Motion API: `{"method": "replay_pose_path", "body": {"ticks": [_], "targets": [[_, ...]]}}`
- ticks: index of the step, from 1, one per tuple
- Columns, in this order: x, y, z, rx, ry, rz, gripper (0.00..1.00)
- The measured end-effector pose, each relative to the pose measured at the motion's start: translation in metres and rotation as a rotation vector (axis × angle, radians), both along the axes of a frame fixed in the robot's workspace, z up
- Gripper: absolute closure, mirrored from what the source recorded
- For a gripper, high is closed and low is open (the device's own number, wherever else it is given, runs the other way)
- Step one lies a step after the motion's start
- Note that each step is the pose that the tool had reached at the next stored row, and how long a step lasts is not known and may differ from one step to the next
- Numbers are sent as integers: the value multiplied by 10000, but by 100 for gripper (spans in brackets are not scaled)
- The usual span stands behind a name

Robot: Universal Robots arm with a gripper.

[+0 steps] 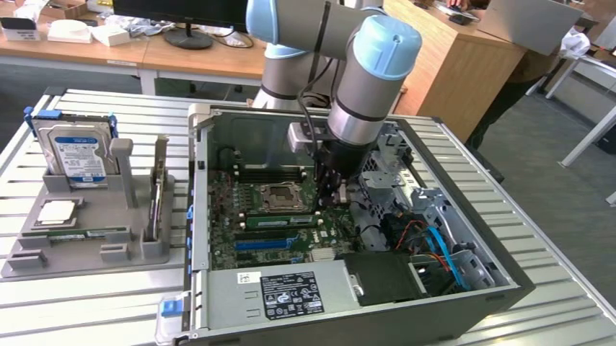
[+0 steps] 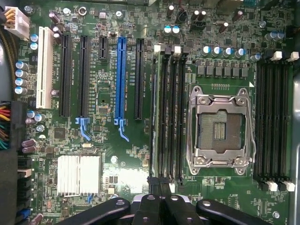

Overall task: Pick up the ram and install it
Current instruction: 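Press down the ram until it locks into place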

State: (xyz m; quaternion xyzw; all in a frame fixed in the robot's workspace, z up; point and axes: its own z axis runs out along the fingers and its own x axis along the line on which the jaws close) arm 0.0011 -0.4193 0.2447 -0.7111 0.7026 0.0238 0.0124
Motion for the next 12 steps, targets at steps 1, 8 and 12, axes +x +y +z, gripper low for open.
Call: {"method": "replay_pose_path", "body": {"ticks": [1,8,12], "targets": [[0,0,0,-2,1,0,90],[0,1,-15,16,-1,-1,90],[-1,0,-38,18,0,-2,90]]}}
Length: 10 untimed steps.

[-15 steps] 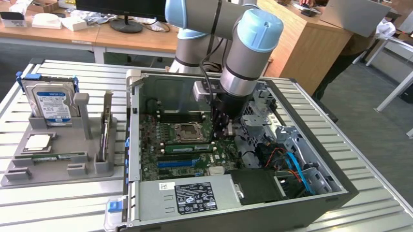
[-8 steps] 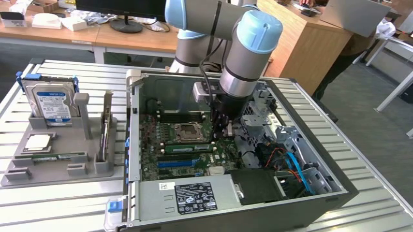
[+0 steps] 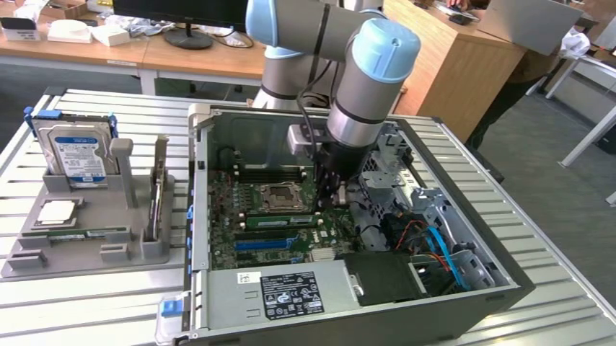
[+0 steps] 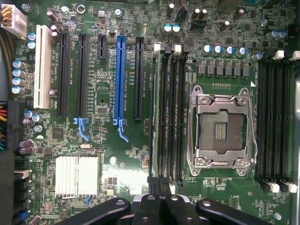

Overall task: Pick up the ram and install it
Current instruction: 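Press down the ram until it locks into place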

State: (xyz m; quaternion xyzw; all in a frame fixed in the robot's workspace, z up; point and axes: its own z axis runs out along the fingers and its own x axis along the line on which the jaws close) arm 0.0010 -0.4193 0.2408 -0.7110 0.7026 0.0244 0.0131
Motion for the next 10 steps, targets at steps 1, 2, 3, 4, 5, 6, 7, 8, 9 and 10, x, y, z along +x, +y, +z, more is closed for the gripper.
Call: {"method": "replay_pose_path", "body": {"ticks": [1,2,3,4,5,6,7,8,9,10], "targets": [[0,0,-6,0,0,0,90],[0,0,-13,1,0,1,90],[0,0,-18,0,-1,1,90],[0,0,-18,-2,0,1,90],[0,0,-18,-2,-1,1,90],[0,0,-18,-2,0,1,90],[0,0,-18,-1,0,1,90],[1,2,-21,2,-2,1,90],[2,6,-23,2,-2,3,90],[1,12,-24,1,-2,1,90]]}}
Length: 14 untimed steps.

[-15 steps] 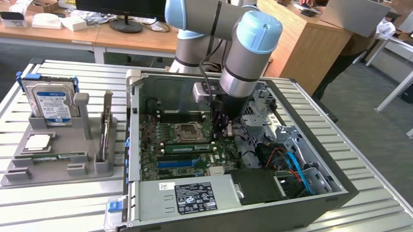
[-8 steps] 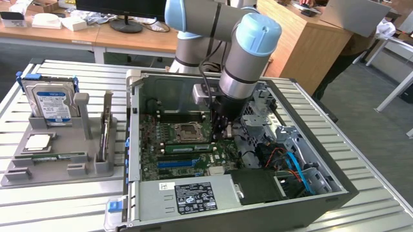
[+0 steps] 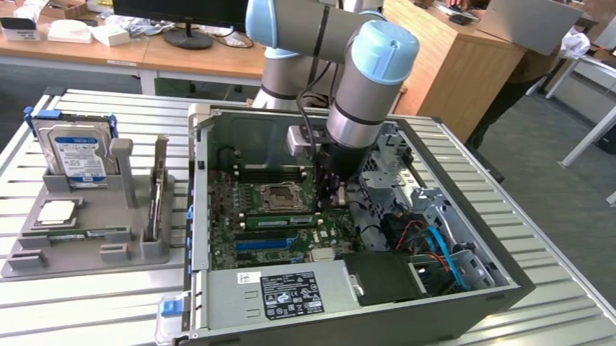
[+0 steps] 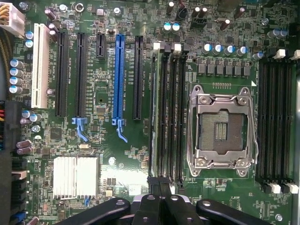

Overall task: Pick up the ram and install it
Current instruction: 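Press down the ram until it locks into place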

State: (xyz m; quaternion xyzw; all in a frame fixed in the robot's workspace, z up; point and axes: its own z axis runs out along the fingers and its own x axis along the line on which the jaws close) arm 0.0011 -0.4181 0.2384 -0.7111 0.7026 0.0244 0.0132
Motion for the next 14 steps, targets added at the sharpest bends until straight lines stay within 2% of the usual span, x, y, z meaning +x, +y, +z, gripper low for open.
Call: {"method": "replay_pose_path", "body": {"ticks": [2,12,14], "targets": [[0,11,-2,0,0,0,90],[21,11,-7,0,1,-1,90],[21,11,-14,15,-1,-2,90]]}}
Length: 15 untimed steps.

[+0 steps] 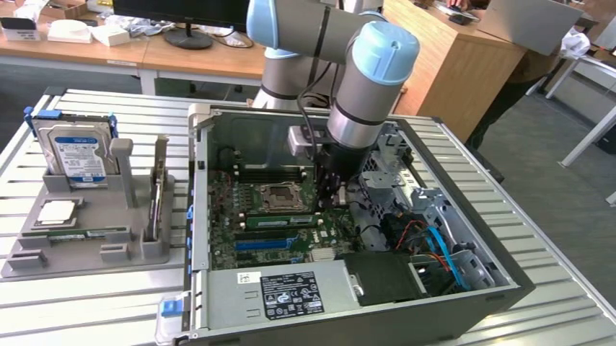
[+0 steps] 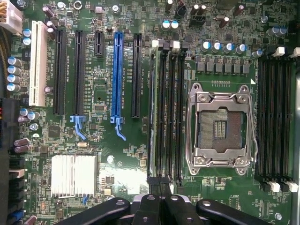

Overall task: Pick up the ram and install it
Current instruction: 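Press down the ram until it locks into place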

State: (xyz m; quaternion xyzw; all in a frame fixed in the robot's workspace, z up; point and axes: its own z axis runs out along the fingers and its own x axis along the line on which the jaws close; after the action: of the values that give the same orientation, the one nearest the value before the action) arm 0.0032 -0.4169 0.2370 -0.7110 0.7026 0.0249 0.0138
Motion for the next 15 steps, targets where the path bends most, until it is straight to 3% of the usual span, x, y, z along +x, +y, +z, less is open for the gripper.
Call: {"method": "replay_pose_path", "body": {"ticks": [15], "targets": [[1,0,-68,3,1,1,90]]}}
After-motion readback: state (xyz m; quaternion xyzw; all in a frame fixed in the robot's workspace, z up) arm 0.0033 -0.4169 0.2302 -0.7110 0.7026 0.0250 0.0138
